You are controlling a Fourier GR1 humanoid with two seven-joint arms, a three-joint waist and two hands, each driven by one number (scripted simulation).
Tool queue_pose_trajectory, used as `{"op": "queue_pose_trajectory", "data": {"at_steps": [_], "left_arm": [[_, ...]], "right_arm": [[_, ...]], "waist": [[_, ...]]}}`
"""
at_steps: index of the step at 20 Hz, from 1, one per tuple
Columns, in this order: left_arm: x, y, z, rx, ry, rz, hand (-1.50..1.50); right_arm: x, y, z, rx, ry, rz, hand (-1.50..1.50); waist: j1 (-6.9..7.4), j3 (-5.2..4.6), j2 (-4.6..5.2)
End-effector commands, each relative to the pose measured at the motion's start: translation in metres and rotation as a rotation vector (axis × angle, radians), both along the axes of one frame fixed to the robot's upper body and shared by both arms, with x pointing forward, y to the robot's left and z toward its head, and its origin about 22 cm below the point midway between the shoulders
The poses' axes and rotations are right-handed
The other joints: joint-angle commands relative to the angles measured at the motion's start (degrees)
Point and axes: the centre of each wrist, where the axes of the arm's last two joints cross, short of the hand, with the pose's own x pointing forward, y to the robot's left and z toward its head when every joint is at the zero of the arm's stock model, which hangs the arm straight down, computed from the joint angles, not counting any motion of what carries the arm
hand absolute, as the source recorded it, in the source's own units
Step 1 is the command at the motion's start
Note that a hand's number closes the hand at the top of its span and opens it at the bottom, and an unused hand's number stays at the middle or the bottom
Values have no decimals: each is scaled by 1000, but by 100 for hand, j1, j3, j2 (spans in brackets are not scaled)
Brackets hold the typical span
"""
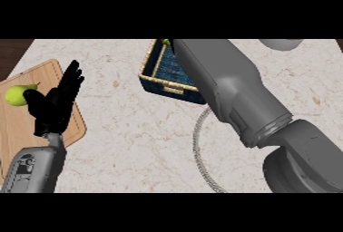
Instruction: Pick the tomato from the placemat and place it in the basket
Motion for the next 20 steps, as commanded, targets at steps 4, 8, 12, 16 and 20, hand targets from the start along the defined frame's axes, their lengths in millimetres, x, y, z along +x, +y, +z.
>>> {"op": "queue_pose_trajectory", "data": {"at_steps": [4,8,12,16,20], "left_arm": [[-5,-4,-4,-4,3,10,0],[-4,1,4,-9,-9,-11,0],[0,-3,4,-3,-3,-4,0],[-1,-3,-5,0,2,0,0],[0,3,2,-9,-5,1,0]], "right_arm": [[4,-12,-15,-42,23,-13,150],[5,-15,-15,-51,34,-28,150],[4,-17,-27,-77,118,-18,150],[3,-14,-22,-44,148,-19,150],[3,-24,-46,-21,175,-38,150]], "waist": [[-40,3,-10],[58,2,24],[58,3,29],[-45,4,-10],[-1,4,2]]}}
